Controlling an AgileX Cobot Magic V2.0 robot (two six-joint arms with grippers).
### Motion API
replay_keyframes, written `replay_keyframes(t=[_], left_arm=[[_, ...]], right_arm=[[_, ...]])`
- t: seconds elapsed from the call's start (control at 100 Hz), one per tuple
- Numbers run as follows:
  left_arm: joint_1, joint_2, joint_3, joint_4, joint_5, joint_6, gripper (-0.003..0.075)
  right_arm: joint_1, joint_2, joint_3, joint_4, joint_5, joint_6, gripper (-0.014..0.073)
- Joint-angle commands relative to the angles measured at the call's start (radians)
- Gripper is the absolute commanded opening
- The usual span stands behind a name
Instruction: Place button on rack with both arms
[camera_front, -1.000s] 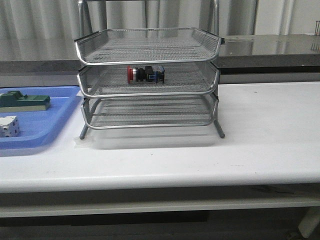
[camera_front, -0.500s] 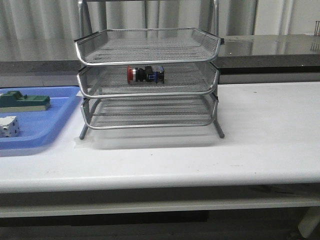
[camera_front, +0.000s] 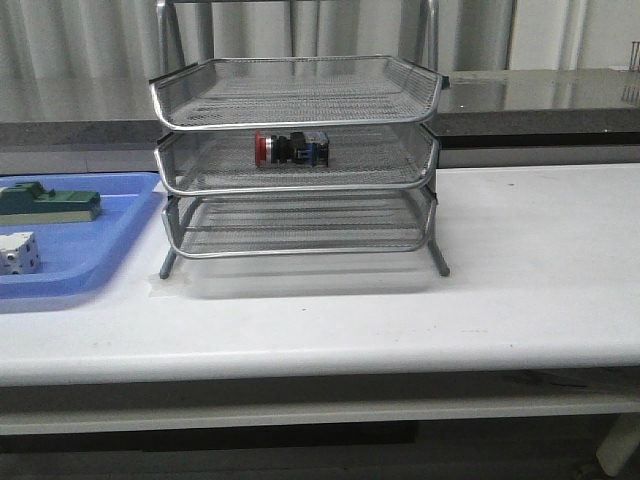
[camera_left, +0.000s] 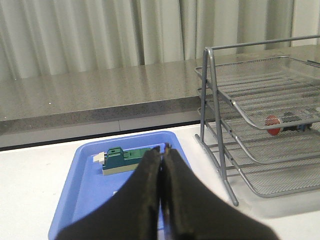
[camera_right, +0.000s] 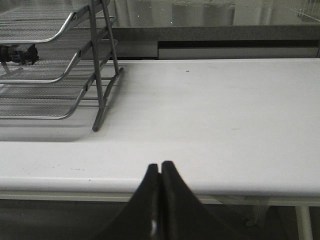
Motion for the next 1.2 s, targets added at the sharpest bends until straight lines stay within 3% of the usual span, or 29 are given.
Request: replay_keyframes(t=[0.0,0.84,0.99,1.06,1.19], left_arm=[[0.002,0.009,-0.026,-0.012,-0.076,-0.010,-0.0021],[0.002,0.009,-0.026,-0.012,-0.076,-0.010,-0.0021],[0.002,0.009,-0.014,0.063,-0.076,-0.016,-0.0021],[0.002,0.009,0.003,0.136,-0.089,-0.084,-0.0021],[0.002,0.009,0.042,0.351,-0.103,-0.334,-0.0021]], right_arm=[[-0.005,-0.015,-0.019,-0.011,-0.081,-0.010,-0.0057],[-0.005,-0.015,-0.019,-0.011,-0.081,-0.010,-0.0057],[-0.005,-0.015,-0.019,-0.011,-0.081,-0.010,-0.0057],[-0.005,-0.015,-0.019,-0.011,-0.081,-0.010,-0.0057],[-0.005,-0.015,-0.019,-0.011,-0.081,-0.010,-0.0057]])
